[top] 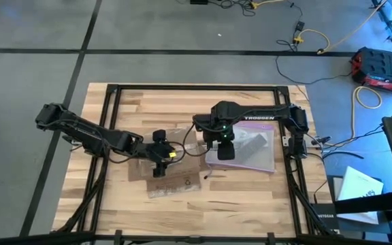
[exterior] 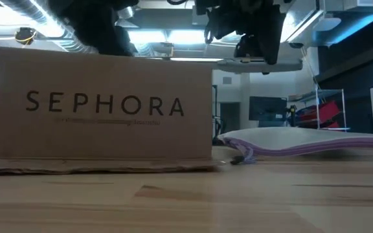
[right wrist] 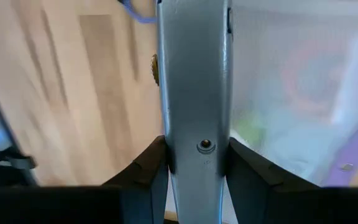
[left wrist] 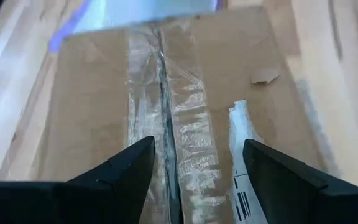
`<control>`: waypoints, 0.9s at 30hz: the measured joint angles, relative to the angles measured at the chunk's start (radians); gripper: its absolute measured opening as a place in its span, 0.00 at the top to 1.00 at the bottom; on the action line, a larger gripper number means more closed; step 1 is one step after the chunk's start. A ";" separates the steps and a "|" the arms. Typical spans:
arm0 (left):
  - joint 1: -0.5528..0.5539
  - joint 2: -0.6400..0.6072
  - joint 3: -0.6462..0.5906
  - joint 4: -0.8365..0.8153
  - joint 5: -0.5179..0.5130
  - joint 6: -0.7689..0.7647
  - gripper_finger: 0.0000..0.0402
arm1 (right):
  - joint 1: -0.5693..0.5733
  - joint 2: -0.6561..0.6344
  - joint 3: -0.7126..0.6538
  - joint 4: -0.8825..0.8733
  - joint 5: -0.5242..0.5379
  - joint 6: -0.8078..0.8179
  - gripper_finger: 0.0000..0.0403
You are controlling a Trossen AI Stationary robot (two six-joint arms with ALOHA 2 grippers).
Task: Unpack boxes
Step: Break down the cardboard box using a cutter until it is fully flat
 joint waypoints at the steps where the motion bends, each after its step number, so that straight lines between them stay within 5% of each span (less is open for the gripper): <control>1: 0.000 -0.012 -0.001 0.026 -0.016 -0.007 0.41 | 0.000 -0.003 0.003 -0.001 0.022 -0.001 0.73; 17: 0.027 -0.042 0.002 0.457 -0.343 -0.146 0.41 | 0.000 -0.003 0.274 -0.001 0.093 0.070 0.73; 27: 0.039 0.005 0.004 0.734 -0.355 -0.019 0.41 | -0.001 -0.001 0.283 -0.001 0.138 0.063 0.73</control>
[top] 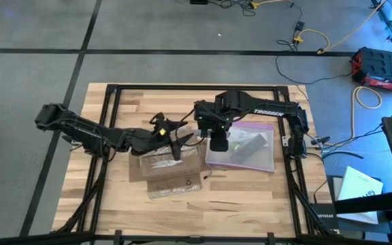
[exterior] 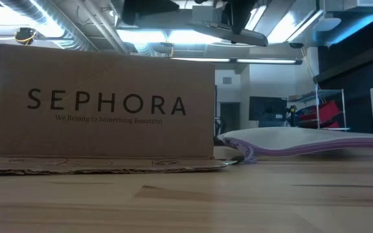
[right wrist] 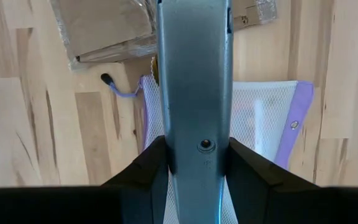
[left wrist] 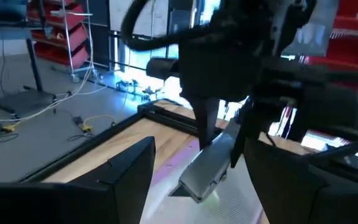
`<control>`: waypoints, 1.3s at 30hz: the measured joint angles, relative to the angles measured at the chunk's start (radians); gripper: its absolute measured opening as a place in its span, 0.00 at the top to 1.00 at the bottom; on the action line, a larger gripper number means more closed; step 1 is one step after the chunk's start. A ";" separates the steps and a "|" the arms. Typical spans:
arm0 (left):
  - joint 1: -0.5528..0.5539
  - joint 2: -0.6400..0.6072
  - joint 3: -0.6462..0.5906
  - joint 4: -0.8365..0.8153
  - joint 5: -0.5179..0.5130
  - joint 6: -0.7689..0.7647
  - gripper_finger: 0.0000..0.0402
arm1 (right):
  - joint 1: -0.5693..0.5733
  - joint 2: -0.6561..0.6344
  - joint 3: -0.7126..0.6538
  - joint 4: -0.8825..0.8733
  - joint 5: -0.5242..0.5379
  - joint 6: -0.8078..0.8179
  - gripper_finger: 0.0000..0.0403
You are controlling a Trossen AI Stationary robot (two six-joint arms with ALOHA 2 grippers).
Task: Unpack boxes
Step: Break down the cardboard box using a cutter until it is fully flat
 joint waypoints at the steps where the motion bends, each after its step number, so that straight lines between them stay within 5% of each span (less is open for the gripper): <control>1: 0.005 0.006 0.000 0.005 0.000 0.001 0.41 | 0.000 0.000 0.000 0.000 0.006 0.000 0.73; 16: 0.028 0.177 0.149 0.009 0.029 0.097 0.41 | 0.000 0.005 0.000 0.019 -0.003 -0.018 0.73; 39: 0.081 0.182 0.157 -0.197 0.029 0.044 0.41 | 0.000 0.005 0.000 0.022 -0.008 -0.043 0.73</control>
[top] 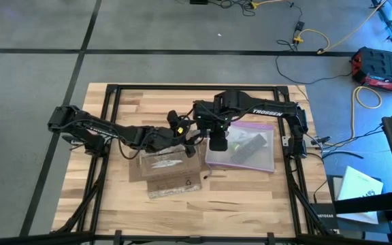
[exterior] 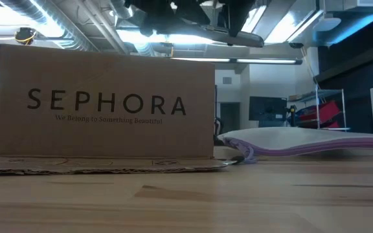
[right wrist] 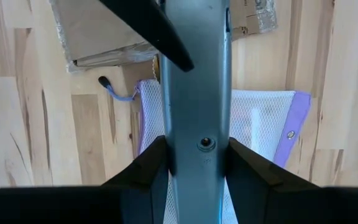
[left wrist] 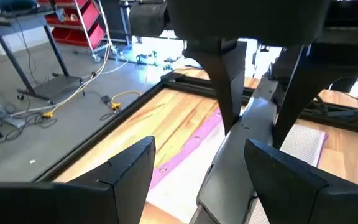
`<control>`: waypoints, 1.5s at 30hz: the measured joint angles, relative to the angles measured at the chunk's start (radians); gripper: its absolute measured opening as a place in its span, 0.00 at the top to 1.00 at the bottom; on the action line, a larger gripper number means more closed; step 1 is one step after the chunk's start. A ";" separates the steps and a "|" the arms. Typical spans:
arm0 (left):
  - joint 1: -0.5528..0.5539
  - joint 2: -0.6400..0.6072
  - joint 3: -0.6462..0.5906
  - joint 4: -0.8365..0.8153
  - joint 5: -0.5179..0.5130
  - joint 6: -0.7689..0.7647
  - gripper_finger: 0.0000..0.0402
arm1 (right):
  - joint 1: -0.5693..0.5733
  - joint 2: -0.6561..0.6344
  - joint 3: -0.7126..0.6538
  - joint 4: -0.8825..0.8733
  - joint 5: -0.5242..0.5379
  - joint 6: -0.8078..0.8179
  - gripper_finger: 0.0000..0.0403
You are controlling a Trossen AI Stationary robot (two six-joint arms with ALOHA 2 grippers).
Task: Unpack boxes
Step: Break down the cardboard box using a cutter until it is fully flat
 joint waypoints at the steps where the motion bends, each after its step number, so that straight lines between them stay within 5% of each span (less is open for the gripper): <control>1: 0.000 0.000 0.000 -0.007 0.000 -0.004 0.41 | 0.000 0.000 0.000 0.000 0.002 0.000 0.73; 41: -0.002 -0.001 -0.001 -0.057 0.000 -0.005 0.41 | 0.021 0.001 0.095 -0.024 -0.004 -0.076 0.74; 45: -0.024 -0.013 -0.002 -0.050 -0.010 0.085 0.41 | 0.022 0.001 0.095 -0.017 0.009 -0.108 0.74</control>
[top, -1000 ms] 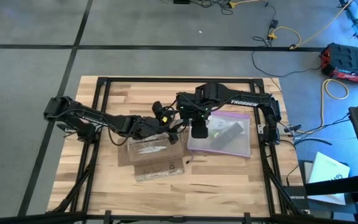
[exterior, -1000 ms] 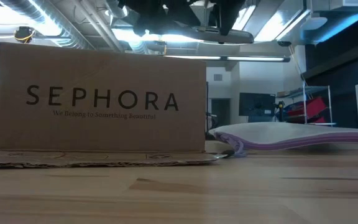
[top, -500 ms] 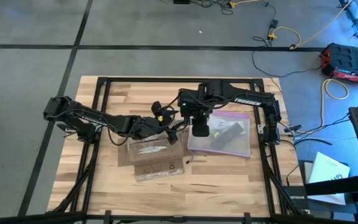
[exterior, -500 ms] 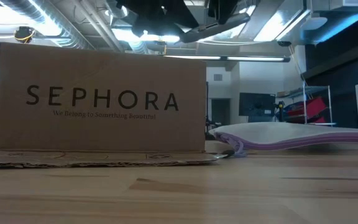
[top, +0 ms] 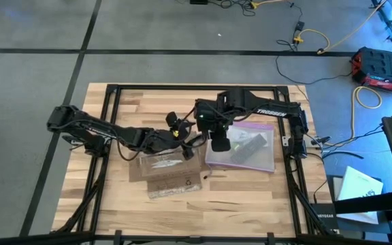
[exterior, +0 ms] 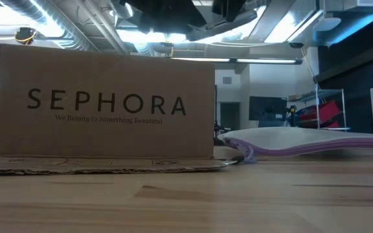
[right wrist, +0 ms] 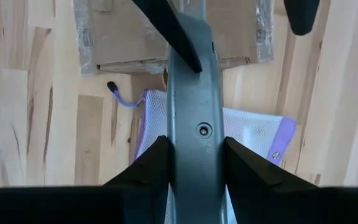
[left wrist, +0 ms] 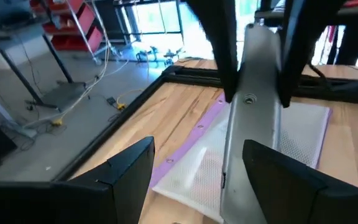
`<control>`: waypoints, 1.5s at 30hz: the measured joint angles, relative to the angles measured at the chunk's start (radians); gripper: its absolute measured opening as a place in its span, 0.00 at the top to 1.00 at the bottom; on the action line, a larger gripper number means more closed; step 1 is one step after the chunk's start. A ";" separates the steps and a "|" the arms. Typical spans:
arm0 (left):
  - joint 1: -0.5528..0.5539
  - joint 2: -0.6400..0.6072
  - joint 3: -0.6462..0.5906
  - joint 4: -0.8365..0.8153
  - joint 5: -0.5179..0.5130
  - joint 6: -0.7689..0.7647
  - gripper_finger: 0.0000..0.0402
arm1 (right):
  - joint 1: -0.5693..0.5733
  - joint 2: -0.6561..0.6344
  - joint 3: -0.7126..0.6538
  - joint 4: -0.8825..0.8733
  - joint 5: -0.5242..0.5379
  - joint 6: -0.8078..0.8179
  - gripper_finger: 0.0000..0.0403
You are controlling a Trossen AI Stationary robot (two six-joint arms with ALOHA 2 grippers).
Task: Unpack boxes
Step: Break down the cardboard box using a cutter until it is fully flat
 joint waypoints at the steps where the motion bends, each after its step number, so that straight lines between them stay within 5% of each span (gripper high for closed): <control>1: -0.003 -0.006 0.000 0.001 0.000 0.022 0.41 | 0.000 0.000 0.000 0.004 0.004 -0.006 0.74; 9: -0.040 -0.105 -0.001 -0.045 0.004 0.042 0.41 | -0.001 -0.003 0.003 0.005 0.013 -0.037 0.74; 14: -0.105 -0.187 -0.001 -0.235 0.009 0.019 0.41 | -0.007 -0.003 -0.006 0.001 0.007 -0.106 0.74; 20: -0.144 -0.181 -0.001 -0.486 0.153 -0.140 0.41 | -0.010 -0.003 -0.067 -0.002 -0.073 -0.190 0.74; 28: -0.155 -0.097 -0.007 -0.496 0.206 -0.193 0.41 | -0.008 -0.003 -0.206 -0.004 -0.092 -0.257 0.74; 45: -0.066 -0.002 -0.007 -0.431 0.350 -0.194 0.41 | 0.007 -0.003 -0.210 -0.005 -0.109 -0.251 0.74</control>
